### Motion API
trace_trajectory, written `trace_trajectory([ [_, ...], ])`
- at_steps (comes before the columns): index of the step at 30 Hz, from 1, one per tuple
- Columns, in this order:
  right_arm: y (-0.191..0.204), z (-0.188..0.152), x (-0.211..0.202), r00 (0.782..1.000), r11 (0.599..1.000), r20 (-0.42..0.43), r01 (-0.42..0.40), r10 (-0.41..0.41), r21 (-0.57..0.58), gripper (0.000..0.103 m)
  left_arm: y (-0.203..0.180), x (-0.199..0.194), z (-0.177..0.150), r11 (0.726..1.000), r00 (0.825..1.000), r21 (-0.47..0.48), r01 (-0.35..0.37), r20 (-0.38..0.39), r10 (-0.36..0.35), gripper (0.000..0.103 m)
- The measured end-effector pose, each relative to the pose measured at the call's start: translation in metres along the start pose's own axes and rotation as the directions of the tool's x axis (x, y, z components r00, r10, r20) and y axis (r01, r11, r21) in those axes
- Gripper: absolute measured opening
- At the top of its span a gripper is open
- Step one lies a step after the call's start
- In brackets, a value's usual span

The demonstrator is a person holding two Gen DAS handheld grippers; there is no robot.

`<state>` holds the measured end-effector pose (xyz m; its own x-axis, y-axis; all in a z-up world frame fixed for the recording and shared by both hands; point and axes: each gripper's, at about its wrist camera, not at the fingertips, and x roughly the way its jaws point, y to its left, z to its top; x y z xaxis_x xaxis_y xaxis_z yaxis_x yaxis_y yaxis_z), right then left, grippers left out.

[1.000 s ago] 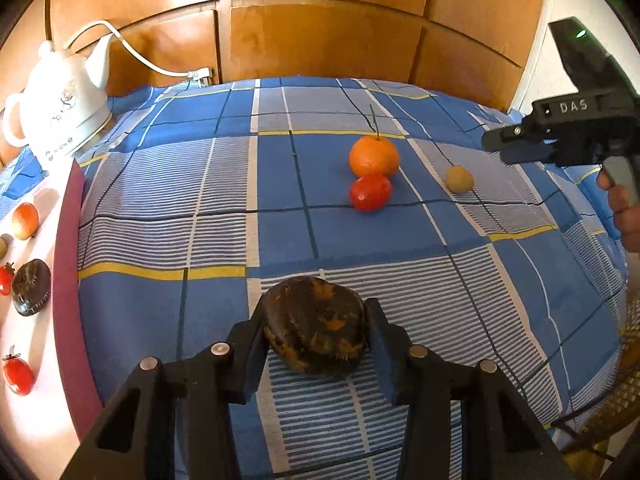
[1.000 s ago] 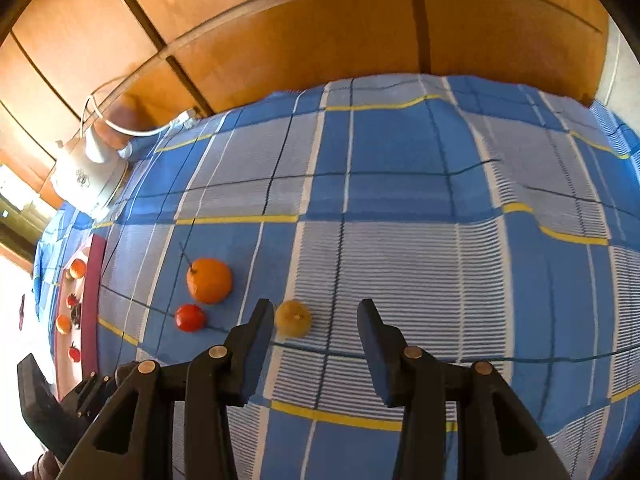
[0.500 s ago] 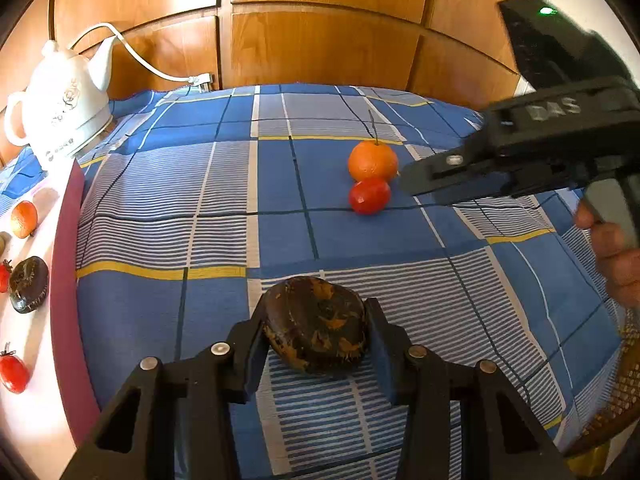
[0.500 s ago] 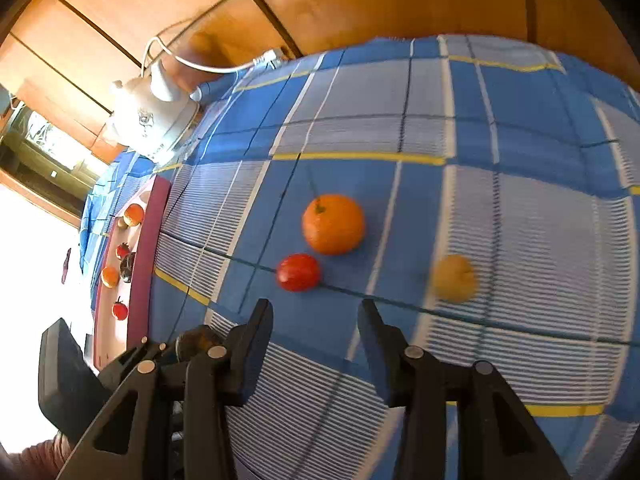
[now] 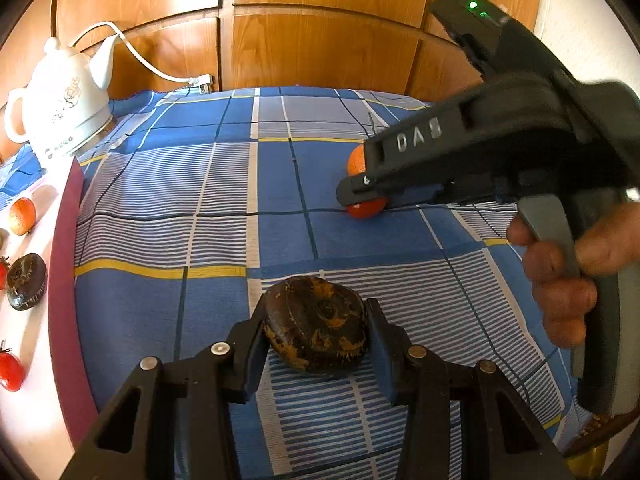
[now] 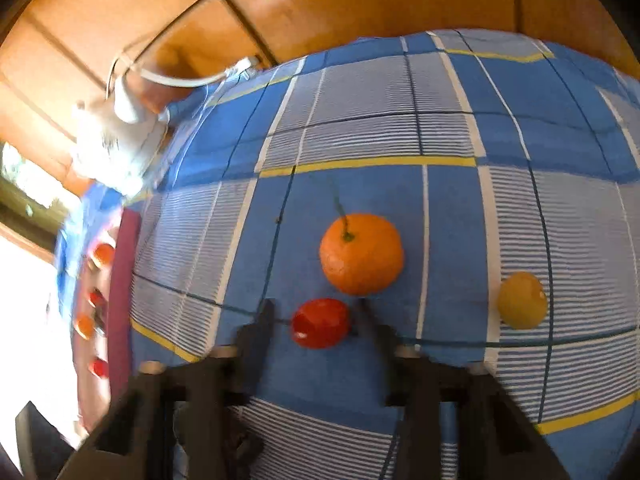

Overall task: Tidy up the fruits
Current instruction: 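Grasp a red cherry tomato with the right gripper, then carry the dark brown fruit over the tray with the left gripper while the right holds the tomato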

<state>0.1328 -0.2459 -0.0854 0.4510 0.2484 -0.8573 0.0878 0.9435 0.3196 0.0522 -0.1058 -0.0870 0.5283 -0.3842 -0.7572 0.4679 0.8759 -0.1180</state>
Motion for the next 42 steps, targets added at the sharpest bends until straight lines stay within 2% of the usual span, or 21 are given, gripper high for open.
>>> trace_trajectory([
  [5, -0.001, -0.013, -0.007, 0.999, 0.998, 0.032, 0.043, -0.042, -0.042, 0.03, 0.0, 0.0, 0.0, 1.0, 1.0, -0.001, 0.001, 0.003, -0.001, 0.045],
  [12, -0.009, -0.028, -0.011, 0.996, 0.996, 0.091, 0.009, -0.001, -0.084, 0.03, -0.001, 0.0, -0.001, 1.0, 1.0, 0.001, -0.004, 0.001, 0.004, 0.045],
  [16, -0.007, -0.036, -0.01, 0.991, 0.991, 0.136, 0.021, -0.003, -0.13, 0.029, -0.001, 0.001, -0.001, 1.0, 1.0, 0.003, -0.01, 0.0, 0.01, 0.045],
  [19, -0.009, -0.037, -0.01, 0.988, 0.993, 0.155, 0.004, 0.015, -0.119, 0.029, -0.001, 0.001, -0.001, 1.0, 1.0, 0.004, -0.012, -0.001, 0.012, 0.045],
  [24, -0.016, -0.041, -0.011, 0.982, 0.992, 0.18, -0.039, 0.06, -0.12, 0.029, -0.001, 0.001, -0.001, 1.0, 1.0, 0.001, -0.018, -0.002, 0.018, 0.045],
  [42, -0.012, -0.045, -0.011, 0.976, 0.99, 0.214, -0.01, 0.04, -0.139, 0.029, -0.005, -0.017, 0.0, 0.998, 0.998, -0.024, -0.06, -0.02, 0.06, 0.041],
])
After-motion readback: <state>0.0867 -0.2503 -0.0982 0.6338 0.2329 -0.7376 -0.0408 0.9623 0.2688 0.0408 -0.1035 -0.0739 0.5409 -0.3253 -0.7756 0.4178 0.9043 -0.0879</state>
